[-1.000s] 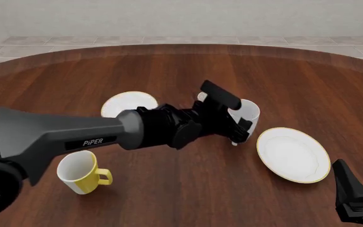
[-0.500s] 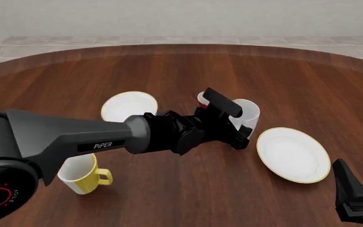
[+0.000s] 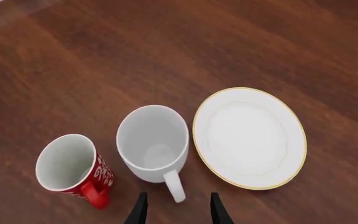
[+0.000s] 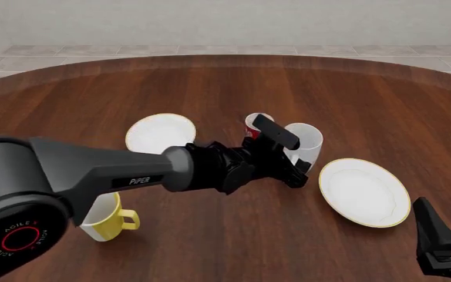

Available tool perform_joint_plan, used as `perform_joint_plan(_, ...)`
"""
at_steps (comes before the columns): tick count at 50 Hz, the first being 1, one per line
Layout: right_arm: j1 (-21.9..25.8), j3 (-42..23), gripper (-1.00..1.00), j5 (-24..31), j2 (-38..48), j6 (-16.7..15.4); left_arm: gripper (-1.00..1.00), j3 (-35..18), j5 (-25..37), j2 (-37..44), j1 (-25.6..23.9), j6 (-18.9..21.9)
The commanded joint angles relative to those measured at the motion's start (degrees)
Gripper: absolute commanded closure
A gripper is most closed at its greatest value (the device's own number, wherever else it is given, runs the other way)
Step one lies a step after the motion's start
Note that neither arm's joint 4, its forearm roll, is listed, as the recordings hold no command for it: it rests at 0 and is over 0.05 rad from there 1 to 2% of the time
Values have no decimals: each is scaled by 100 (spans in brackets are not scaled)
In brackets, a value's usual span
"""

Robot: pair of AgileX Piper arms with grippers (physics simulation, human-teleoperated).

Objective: Put the white mug on the left plate.

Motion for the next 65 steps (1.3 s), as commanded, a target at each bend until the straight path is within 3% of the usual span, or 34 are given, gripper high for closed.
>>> perform_joint_plan(1,2,1,-100,-28,30,-4,-100,-109,-19,153,26,-8)
perform_joint_plan(65,-4,0,-100,-62,63,14,-100,-348,-104,634,29,-94)
